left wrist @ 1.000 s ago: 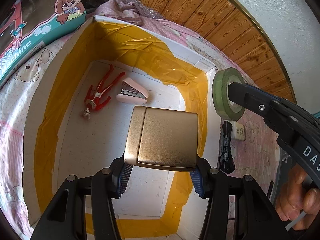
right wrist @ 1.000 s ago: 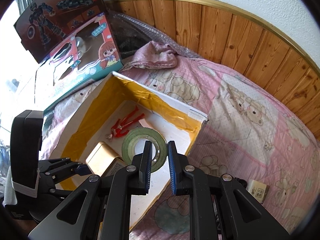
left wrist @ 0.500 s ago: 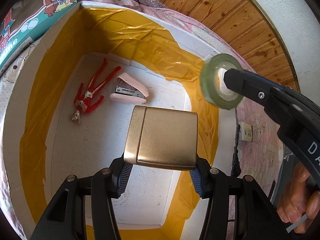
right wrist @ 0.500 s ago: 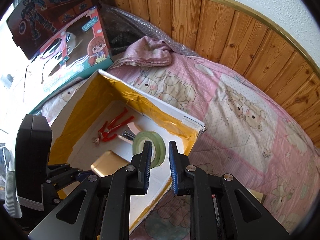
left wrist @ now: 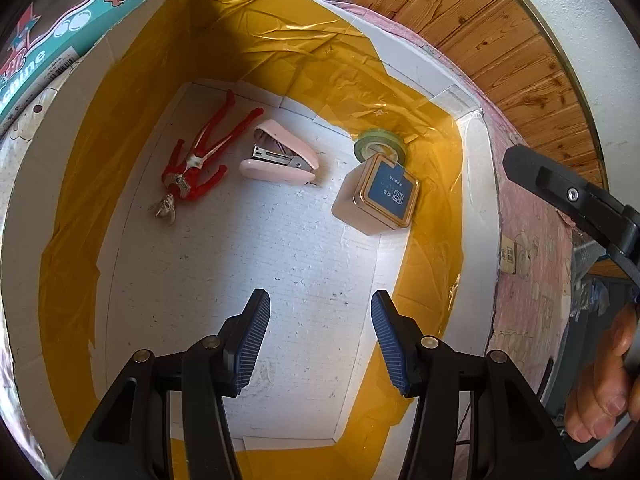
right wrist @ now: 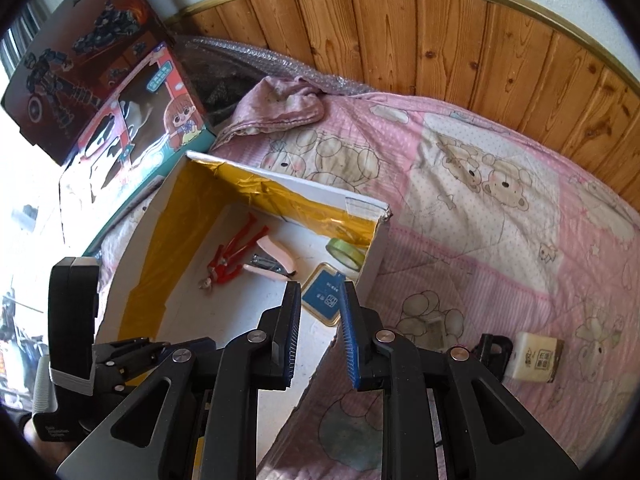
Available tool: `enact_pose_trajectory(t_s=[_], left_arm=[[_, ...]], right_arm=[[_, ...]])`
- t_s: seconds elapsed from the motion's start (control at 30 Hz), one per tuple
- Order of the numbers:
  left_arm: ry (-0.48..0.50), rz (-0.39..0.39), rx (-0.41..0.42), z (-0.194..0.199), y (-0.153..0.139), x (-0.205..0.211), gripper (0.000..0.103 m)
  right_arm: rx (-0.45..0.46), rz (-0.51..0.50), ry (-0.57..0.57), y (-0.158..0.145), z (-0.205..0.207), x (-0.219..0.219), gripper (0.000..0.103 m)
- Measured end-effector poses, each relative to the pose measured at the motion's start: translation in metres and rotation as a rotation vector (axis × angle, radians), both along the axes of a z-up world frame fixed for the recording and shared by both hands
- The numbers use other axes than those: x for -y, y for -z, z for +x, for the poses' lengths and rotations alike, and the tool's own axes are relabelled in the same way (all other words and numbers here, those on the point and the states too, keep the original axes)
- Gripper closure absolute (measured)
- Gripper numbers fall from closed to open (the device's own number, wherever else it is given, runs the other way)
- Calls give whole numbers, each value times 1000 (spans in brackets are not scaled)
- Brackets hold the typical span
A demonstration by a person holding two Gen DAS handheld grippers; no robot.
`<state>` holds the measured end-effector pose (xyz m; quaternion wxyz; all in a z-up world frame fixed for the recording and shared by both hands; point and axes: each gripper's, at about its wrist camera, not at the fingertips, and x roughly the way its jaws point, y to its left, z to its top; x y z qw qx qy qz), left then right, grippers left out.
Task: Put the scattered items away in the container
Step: 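Open both tools to drop the gold box and tape into the box, then withdraw both tools from the box toward the items on the bed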
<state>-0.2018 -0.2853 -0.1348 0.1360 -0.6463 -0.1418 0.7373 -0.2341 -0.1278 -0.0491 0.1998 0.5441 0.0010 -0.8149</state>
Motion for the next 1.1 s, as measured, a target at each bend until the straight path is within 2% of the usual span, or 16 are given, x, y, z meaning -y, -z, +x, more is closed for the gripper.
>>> enact_pose_trajectory(t_s=[0.33,0.77,1.1], left_arm=[[18,20,-42,20,-26,-1,49],[4,51,-108,72,-62,15,49],[42,60,-140,120,-75,12,49]], right_arm=[[26,-48,2,-8,43,6,81],[10,-94,-11,-33,112,21,81],[-8,-131,46,-46,169,1,81]])
